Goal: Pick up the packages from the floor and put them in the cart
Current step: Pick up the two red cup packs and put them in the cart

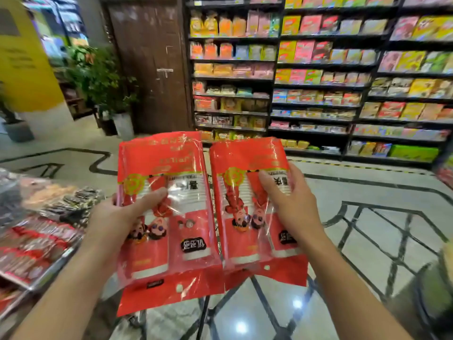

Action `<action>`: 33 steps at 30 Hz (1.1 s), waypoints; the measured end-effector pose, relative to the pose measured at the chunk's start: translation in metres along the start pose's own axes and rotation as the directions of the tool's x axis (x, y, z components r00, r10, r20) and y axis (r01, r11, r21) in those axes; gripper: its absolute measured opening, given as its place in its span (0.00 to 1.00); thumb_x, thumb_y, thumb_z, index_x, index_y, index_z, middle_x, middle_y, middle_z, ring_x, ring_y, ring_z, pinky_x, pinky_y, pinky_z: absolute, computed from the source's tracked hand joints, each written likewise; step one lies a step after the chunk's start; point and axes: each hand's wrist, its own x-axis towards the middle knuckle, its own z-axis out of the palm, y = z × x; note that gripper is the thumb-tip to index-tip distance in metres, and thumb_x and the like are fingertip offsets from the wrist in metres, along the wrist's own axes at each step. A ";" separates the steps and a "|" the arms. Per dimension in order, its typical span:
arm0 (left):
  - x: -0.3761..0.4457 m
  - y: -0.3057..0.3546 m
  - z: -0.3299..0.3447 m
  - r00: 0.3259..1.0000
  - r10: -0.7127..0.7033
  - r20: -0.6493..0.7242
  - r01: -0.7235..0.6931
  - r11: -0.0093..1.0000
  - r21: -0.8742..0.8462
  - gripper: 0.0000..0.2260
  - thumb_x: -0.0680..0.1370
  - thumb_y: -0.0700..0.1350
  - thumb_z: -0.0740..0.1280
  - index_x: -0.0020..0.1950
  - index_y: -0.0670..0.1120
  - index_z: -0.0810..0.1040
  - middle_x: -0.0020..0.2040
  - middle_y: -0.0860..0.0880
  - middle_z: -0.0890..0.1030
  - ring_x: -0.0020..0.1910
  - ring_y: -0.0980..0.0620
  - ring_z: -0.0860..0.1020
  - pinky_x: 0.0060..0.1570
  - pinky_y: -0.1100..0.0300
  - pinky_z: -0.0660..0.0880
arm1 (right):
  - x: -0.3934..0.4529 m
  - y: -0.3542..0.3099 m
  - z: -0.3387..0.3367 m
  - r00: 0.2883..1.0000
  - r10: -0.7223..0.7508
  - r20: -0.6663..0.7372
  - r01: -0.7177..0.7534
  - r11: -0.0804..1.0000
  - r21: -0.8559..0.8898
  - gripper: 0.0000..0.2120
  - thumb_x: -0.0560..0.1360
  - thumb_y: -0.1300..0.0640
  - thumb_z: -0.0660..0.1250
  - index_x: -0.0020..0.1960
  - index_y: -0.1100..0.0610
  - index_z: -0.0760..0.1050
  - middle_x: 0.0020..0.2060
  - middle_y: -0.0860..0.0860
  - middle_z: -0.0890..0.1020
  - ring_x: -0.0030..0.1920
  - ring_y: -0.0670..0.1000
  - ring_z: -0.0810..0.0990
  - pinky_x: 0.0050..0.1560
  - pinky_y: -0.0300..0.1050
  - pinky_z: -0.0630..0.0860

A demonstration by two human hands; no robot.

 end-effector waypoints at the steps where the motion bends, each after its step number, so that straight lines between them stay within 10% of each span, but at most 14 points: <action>1: 0.019 -0.003 0.012 1.000 0.005 0.008 -0.005 1.000 0.003 0.37 0.47 0.60 0.85 0.53 0.47 0.85 0.39 0.46 0.89 0.33 0.45 0.87 0.32 0.55 0.80 | 0.020 0.009 0.002 1.000 0.005 -0.006 -0.005 1.000 -0.008 0.30 0.75 0.32 0.69 0.74 0.40 0.71 0.52 0.31 0.81 0.50 0.30 0.79 0.49 0.32 0.73; 11: 0.198 -0.027 0.097 0.998 -0.055 -0.029 0.055 0.998 -0.005 0.21 0.60 0.51 0.82 0.50 0.46 0.85 0.36 0.48 0.88 0.32 0.49 0.87 0.36 0.55 0.81 | 0.215 0.065 0.054 0.998 0.046 0.030 -0.045 0.998 -0.040 0.33 0.75 0.33 0.69 0.76 0.42 0.68 0.54 0.35 0.82 0.50 0.38 0.84 0.57 0.50 0.82; 15: 0.253 -0.046 0.100 0.995 -0.069 -0.069 0.068 0.998 -0.018 0.31 0.53 0.56 0.85 0.53 0.47 0.86 0.45 0.45 0.89 0.43 0.41 0.88 0.49 0.44 0.84 | 0.279 0.094 0.095 0.993 0.067 0.095 -0.065 0.998 -0.024 0.37 0.74 0.33 0.70 0.78 0.45 0.66 0.52 0.34 0.81 0.48 0.37 0.84 0.59 0.54 0.82; 21: 0.334 -0.095 0.096 0.970 -0.102 -0.220 0.095 0.995 -0.040 0.34 0.54 0.58 0.85 0.56 0.47 0.85 0.49 0.45 0.89 0.47 0.40 0.88 0.52 0.44 0.82 | 0.365 0.150 0.177 0.961 0.085 0.263 -0.075 0.996 -0.045 0.33 0.77 0.35 0.69 0.76 0.47 0.65 0.51 0.38 0.80 0.48 0.40 0.82 0.47 0.42 0.77; 27: 0.404 -0.169 0.099 0.877 -0.216 -0.429 0.189 0.976 -0.106 0.36 0.52 0.58 0.85 0.57 0.46 0.86 0.49 0.46 0.89 0.48 0.43 0.88 0.55 0.47 0.81 | 0.450 0.212 0.271 0.861 0.132 0.492 -0.100 0.991 -0.091 0.26 0.76 0.37 0.71 0.67 0.43 0.64 0.51 0.39 0.81 0.45 0.39 0.83 0.41 0.39 0.74; 33: 0.442 -0.250 0.115 0.722 -0.371 -0.583 0.298 0.928 -0.222 0.32 0.55 0.51 0.87 0.57 0.46 0.85 0.47 0.48 0.90 0.45 0.48 0.88 0.44 0.56 0.82 | 0.492 0.294 0.354 0.732 0.201 0.651 -0.084 0.975 -0.206 0.32 0.74 0.37 0.74 0.73 0.49 0.69 0.51 0.41 0.84 0.50 0.46 0.85 0.55 0.52 0.80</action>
